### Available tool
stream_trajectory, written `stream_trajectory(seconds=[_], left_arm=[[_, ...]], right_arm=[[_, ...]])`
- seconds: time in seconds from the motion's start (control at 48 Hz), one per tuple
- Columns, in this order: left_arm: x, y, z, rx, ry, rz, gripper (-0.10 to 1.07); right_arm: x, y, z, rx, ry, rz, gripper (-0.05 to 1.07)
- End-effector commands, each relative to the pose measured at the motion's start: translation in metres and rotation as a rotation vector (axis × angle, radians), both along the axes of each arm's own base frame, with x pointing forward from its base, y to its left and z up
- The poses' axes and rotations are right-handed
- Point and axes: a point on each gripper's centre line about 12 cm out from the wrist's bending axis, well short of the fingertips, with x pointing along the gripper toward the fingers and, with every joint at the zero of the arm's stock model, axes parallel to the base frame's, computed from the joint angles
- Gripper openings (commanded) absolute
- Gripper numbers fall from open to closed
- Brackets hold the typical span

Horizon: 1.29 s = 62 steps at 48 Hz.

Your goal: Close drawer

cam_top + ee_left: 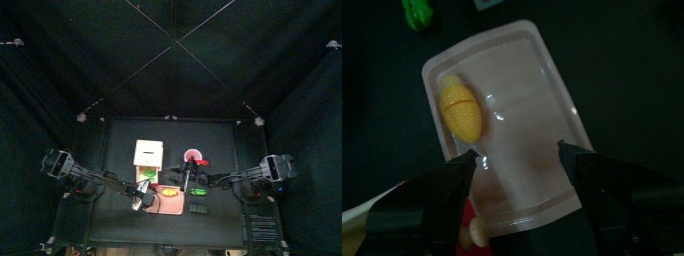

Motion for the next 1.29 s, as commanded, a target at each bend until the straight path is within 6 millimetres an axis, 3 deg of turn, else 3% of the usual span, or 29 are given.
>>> stream_trajectory(seconds=[0.0, 0.312, 0.667, 0.854, 1.271], left_arm=[[-0.006, 0.000, 0.013, -0.078, -0.095, 0.018, 0.98], [-0.026, 0.003, 0.000, -0.211, -0.124, 0.102, 0.94], [-0.025, 0.007, -0.020, -0.309, -0.042, 0.245, 0.59], [-0.026, 0.008, -0.032, -0.331, 0.003, 0.294, 0.46], [-0.030, 0.013, -0.035, -0.358, -0.003, 0.339, 0.44]], right_arm=[[0.000, -0.001, 0.012, -0.003, -0.037, -0.005, 0.80], [0.005, -0.015, 0.016, -0.009, -0.049, -0.039, 0.75], [0.018, -0.064, 0.008, -0.026, -0.024, -0.147, 0.53], [0.030, -0.089, 0.000, -0.013, 0.004, -0.195, 0.44], [0.072, -0.141, -0.012, 0.054, 0.149, -0.222, 0.32]])
